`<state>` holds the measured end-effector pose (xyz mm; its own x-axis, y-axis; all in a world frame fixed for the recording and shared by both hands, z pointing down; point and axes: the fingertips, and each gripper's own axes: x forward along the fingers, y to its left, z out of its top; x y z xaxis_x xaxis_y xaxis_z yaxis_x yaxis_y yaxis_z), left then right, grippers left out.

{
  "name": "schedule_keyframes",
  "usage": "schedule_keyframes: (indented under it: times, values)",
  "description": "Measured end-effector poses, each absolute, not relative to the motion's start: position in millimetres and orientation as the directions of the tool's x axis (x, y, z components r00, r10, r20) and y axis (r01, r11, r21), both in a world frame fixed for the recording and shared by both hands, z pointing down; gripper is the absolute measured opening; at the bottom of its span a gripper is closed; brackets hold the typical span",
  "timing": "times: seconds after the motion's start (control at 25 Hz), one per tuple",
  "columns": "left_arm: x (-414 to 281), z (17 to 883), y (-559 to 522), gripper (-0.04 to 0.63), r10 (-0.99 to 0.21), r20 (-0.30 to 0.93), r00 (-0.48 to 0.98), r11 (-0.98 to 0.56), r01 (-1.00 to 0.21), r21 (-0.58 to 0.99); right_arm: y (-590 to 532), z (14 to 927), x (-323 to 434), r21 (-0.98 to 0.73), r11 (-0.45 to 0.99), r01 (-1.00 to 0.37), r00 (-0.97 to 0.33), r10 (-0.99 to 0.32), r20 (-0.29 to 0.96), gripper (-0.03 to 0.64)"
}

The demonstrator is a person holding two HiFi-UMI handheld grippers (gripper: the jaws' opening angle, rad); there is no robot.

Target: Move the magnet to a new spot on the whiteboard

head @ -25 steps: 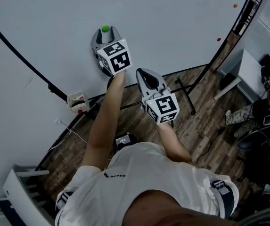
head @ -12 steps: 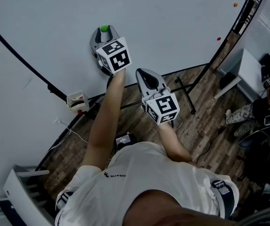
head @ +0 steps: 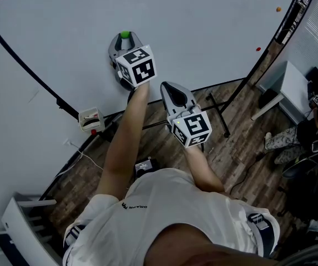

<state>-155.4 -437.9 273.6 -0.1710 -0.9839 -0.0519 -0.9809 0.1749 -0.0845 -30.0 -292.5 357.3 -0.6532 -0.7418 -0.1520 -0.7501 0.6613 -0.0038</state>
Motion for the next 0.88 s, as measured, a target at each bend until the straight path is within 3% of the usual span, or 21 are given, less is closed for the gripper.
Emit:
schedule_keyframes:
  times: [0.88]
  values:
    - [-156.8, 274.4, -435.7, 0.121, -0.987, -0.057, -0.148, 0.151, -0.987, -0.053, -285.7, 348.9, -25.8, -0.014, 0.668, -0.744, -0.656, -0.735, -0.171, 0.014]
